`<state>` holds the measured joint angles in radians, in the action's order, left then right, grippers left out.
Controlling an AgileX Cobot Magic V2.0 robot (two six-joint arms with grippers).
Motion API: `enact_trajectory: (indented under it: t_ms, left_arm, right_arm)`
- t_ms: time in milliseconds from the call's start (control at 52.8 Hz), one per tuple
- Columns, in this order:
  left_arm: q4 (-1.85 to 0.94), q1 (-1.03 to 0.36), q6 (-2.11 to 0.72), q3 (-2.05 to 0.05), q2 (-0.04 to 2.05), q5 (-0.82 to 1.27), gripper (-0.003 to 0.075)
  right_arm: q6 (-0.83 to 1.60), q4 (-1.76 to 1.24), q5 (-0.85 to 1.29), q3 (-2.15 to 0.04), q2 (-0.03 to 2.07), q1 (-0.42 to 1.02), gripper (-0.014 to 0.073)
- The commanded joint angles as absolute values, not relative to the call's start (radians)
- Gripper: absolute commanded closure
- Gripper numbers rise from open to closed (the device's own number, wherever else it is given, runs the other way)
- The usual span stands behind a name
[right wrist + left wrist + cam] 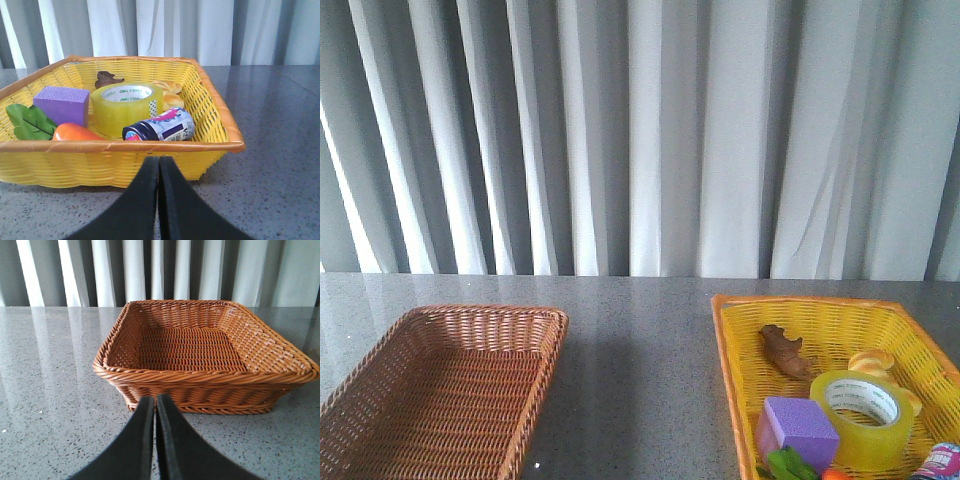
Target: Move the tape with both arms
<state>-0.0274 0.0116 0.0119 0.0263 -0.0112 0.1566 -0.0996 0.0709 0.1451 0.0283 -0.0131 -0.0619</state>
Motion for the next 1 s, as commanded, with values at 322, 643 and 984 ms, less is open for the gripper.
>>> enact_trajectory:
  t_ms: [322,643,984]
  left_arm:
    - [-0.038,0.008,0.013,0.003,-0.029,0.073,0.0727]
    - [-0.011,0.008,-0.012,0.003,-0.029,0.067,0.0727]
    - [0.011,0.008,0.101,-0.055,-0.023,-0.504,0.0727]
  right_arm:
    - [-0.099,0.081,0.076,0.034,-0.024,-0.068,0.0602]
    - [-0.099,0.081,0.077,0.034,-0.024,-0.068,0.0602]
    - [-0.219,-0.088,-0.574,-0.018,-0.012,-0.068,0.0602]
